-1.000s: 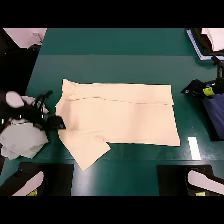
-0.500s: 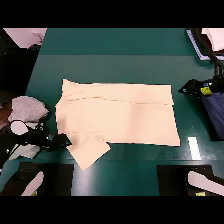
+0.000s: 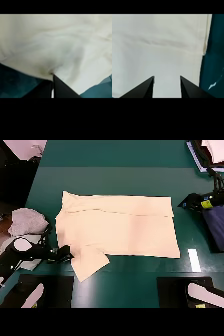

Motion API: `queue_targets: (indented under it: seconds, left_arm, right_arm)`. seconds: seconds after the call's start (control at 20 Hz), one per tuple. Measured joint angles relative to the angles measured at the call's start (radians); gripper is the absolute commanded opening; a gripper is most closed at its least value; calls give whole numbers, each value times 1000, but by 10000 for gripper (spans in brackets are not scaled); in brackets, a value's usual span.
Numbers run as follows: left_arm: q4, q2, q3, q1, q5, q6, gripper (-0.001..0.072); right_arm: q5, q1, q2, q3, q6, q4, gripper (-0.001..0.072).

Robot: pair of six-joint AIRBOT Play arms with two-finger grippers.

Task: Fold the shirts.

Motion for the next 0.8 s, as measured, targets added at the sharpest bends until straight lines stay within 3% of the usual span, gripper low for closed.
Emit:
queue_targets:
  seconds: [0.3, 0.55, 0.8]
  left_arm:
    - [-38, 1, 81, 0, -27, 69, 24]
    - [-46, 1, 134, 0, -29, 108, 24]
    - [-50, 1, 146, 0, -32, 126, 24]
  right_arm:
    - [77, -189, 132, -278, -33, -6, 392]
    - [76, -359, 203, -560, -91, -6, 391]
    - [46, -414, 217, -685, -116, -24, 388]
